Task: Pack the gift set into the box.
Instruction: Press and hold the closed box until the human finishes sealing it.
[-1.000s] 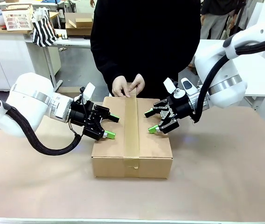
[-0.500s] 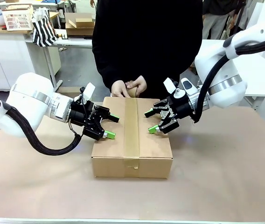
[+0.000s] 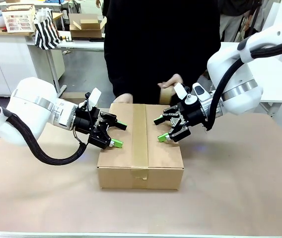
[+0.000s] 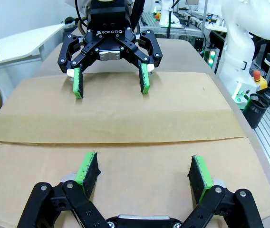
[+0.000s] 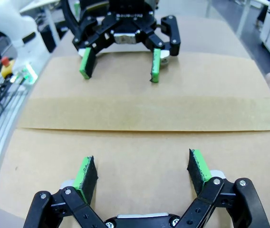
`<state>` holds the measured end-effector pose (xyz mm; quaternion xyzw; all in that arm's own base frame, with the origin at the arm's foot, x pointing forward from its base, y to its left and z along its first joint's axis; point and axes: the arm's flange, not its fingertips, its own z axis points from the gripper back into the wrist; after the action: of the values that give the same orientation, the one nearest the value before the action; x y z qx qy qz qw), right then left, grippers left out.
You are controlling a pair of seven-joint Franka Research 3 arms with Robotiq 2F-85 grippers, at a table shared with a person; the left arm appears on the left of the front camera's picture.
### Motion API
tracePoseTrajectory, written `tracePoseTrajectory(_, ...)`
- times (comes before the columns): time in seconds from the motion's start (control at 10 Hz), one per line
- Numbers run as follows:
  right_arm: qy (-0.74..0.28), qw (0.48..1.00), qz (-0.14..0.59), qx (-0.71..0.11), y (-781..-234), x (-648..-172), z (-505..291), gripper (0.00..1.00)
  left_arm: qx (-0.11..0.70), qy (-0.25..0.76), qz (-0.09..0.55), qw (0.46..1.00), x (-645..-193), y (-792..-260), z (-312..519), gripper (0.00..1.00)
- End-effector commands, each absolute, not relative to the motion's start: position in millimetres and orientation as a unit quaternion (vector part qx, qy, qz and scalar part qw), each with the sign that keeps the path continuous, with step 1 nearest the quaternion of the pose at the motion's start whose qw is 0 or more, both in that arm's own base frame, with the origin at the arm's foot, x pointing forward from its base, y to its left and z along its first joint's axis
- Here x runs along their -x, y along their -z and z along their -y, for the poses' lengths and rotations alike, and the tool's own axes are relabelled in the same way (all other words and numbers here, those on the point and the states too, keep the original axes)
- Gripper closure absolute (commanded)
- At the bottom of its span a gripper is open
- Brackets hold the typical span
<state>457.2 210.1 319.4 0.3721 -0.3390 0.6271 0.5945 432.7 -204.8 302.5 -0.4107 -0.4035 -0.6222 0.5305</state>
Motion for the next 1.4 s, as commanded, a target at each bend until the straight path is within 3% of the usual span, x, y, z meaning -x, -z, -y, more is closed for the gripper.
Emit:
tracePoseTrajectory(0.0, -0.628, 0.598, 0.335, -0.369, -314.3, -456.8, -210.1, 0.00, 0.412, 0.626, 0.397, 0.530, -431.7, -298.2, 202.7, 0.00)
tracePoseTrajectory(1.3, -0.628, 0.598, 0.335, -0.369, -314.3, -456.8, -210.1, 0.00, 0.412, 0.626, 0.397, 0.530, -431.7, -298.2, 202.7, 0.00)
